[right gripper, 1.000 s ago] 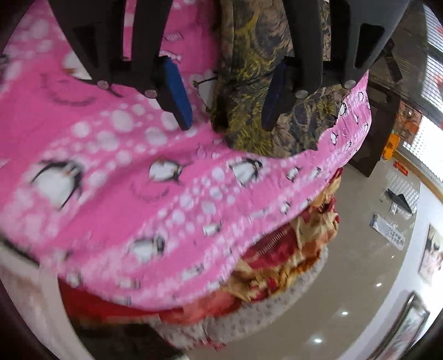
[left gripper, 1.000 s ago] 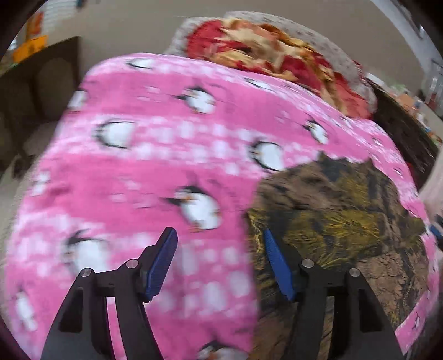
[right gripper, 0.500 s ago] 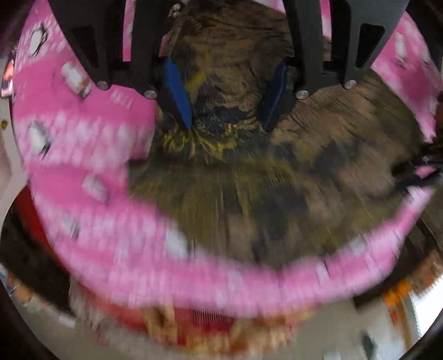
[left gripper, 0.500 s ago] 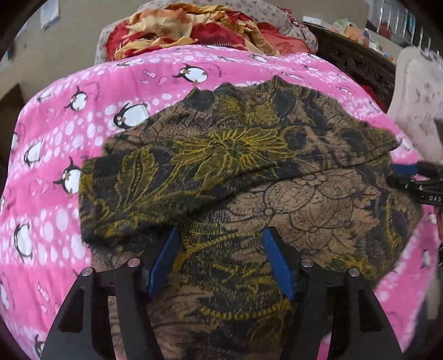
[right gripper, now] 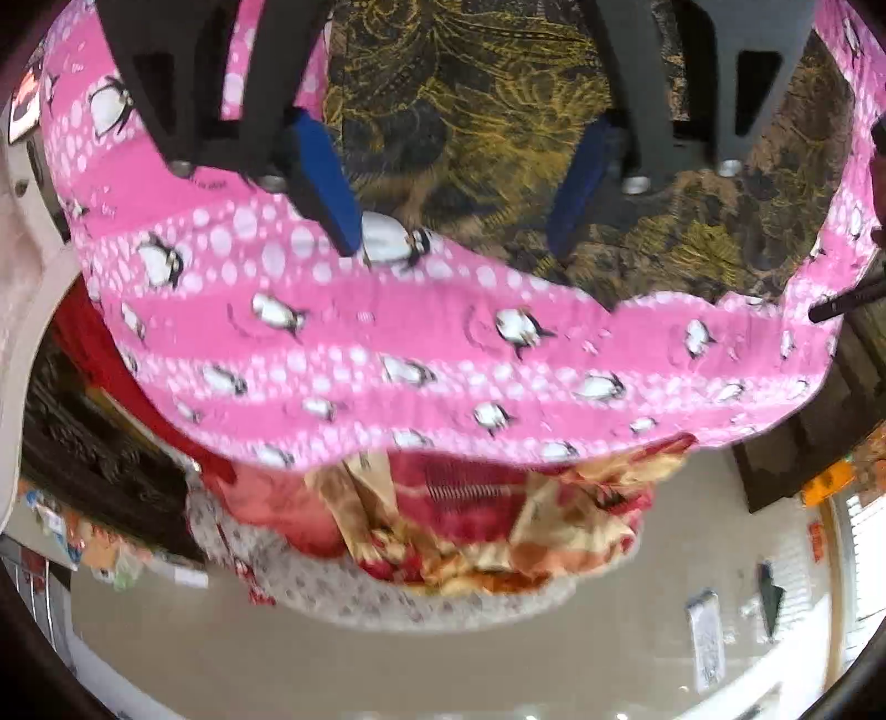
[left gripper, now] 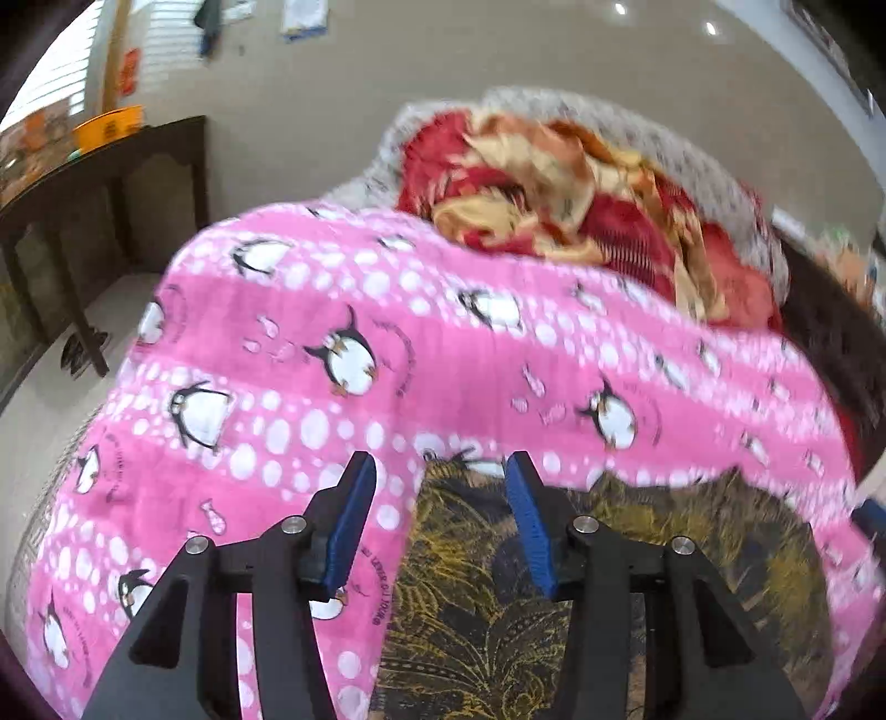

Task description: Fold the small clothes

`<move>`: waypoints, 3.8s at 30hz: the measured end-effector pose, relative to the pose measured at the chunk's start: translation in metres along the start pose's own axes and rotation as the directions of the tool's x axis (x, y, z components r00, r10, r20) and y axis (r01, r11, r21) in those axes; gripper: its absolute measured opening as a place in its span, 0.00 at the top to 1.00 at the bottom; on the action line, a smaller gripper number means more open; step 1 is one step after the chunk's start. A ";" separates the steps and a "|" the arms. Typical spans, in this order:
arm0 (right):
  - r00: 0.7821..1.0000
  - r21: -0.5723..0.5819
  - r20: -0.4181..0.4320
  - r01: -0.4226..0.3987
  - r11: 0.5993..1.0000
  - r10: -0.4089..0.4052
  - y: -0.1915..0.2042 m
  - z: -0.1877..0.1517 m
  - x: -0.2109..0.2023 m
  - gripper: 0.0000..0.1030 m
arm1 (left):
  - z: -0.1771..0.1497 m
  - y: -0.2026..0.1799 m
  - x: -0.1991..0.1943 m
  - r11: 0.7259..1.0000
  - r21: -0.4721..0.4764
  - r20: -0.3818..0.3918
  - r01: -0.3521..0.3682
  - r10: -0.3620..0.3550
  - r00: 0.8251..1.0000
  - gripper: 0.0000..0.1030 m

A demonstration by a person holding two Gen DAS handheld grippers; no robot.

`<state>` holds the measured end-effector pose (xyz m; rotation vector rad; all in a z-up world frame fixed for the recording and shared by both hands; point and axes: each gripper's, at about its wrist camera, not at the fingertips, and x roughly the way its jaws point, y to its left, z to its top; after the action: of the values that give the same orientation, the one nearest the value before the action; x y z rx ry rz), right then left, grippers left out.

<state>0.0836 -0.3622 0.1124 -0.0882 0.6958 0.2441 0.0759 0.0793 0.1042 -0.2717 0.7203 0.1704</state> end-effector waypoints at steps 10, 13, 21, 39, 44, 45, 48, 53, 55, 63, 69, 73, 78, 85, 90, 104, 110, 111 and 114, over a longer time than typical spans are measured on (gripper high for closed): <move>0.986 -0.066 -0.137 0.086 0.994 -0.095 0.028 -0.061 0.058 0.28 | -0.084 -0.046 0.044 0.957 0.266 -0.134 0.114 -0.081 0.988 0.73; 0.988 0.053 -0.155 0.007 0.999 0.002 -0.005 -0.071 0.064 0.33 | -0.083 -0.022 0.039 0.975 0.155 -0.111 0.157 -0.140 0.984 0.73; 0.983 0.133 -0.166 -0.057 0.989 0.079 -0.020 -0.076 0.071 0.31 | -0.082 -0.019 0.048 0.980 0.111 -0.136 0.167 -0.152 0.979 0.74; 0.995 -0.036 -0.092 -0.049 0.998 0.046 0.073 -0.081 -0.033 0.20 | -0.127 -0.069 -0.044 0.932 0.267 -0.158 0.244 -0.208 0.965 0.71; 0.976 -0.059 -0.216 -0.017 0.998 0.004 0.077 -0.132 -0.004 0.20 | -0.157 -0.070 -0.028 0.934 0.269 -0.166 0.235 -0.196 0.966 0.68; 0.981 -0.065 -0.192 -0.024 0.998 0.011 0.075 -0.141 -0.003 0.19 | -0.158 -0.069 -0.029 0.934 0.262 -0.167 0.244 -0.205 0.964 0.67; 0.987 -0.058 -0.159 -0.028 0.998 0.019 0.073 -0.145 -0.005 0.16 | -0.158 -0.067 -0.028 0.932 0.249 -0.169 0.265 -0.227 0.959 0.63; 0.990 -0.063 -0.141 -0.006 0.998 -0.003 0.078 -0.149 -0.003 0.14 | -0.158 -0.070 -0.026 0.929 0.252 -0.166 0.272 -0.236 0.958 0.60; 0.990 -0.063 -0.139 -0.007 0.998 -0.002 0.078 -0.150 -0.004 0.14 | -0.161 -0.067 -0.027 0.928 0.249 -0.167 0.278 -0.241 0.956 0.59; 0.991 -0.065 -0.137 -0.004 0.998 -0.005 0.078 -0.144 -0.005 0.13 | -0.161 -0.070 -0.027 0.925 0.258 -0.171 0.281 -0.242 0.955 0.55; 0.991 -0.067 -0.136 -0.001 0.998 -0.008 0.080 -0.144 -0.005 0.13 | -0.161 -0.068 -0.027 0.924 0.242 -0.173 0.296 -0.259 0.950 0.55; 0.991 -0.068 -0.136 0.000 0.998 -0.009 0.080 -0.144 -0.005 0.13 | -0.161 -0.067 -0.028 0.924 0.237 -0.172 0.300 -0.264 0.949 0.55; 0.991 -0.068 -0.136 0.000 0.998 -0.009 0.079 -0.144 -0.005 0.13 | -0.161 -0.066 -0.029 0.924 0.235 -0.170 0.303 -0.267 0.948 0.55; 0.991 -0.065 -0.136 -0.004 0.998 -0.005 0.079 -0.144 -0.005 0.13 | -0.161 -0.065 -0.029 0.924 0.235 -0.171 0.302 -0.267 0.948 0.55; 0.991 -0.066 -0.136 -0.003 0.998 -0.006 0.079 -0.144 -0.005 0.13 | -0.161 -0.065 -0.029 0.924 0.234 -0.171 0.304 -0.268 0.948 0.55; 0.991 -0.066 -0.135 -0.003 0.998 -0.006 0.079 -0.144 -0.005 0.13 | -0.161 -0.065 -0.029 0.923 0.234 -0.171 0.304 -0.269 0.948 0.55; 0.991 -0.067 -0.135 -0.003 0.998 -0.006 0.079 -0.144 -0.005 0.13 | -0.161 -0.065 -0.029 0.923 0.234 -0.171 0.304 -0.269 0.948 0.55; 0.991 -0.067 -0.135 -0.003 0.998 -0.006 0.079 -0.144 -0.005 0.13 | -0.161 -0.065 -0.029 0.923 0.234 -0.171 0.304 -0.269 0.948 0.55; 0.991 -0.067 -0.135 -0.004 0.998 -0.006 0.079 -0.144 -0.005 0.13 | -0.161 -0.065 -0.030 0.923 0.233 -0.171 0.305 -0.269 0.948 0.55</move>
<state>-0.0299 -0.3098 0.0054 -0.1702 0.8226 0.2621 -0.0309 -0.0326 0.0206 -0.1382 0.8202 -0.2241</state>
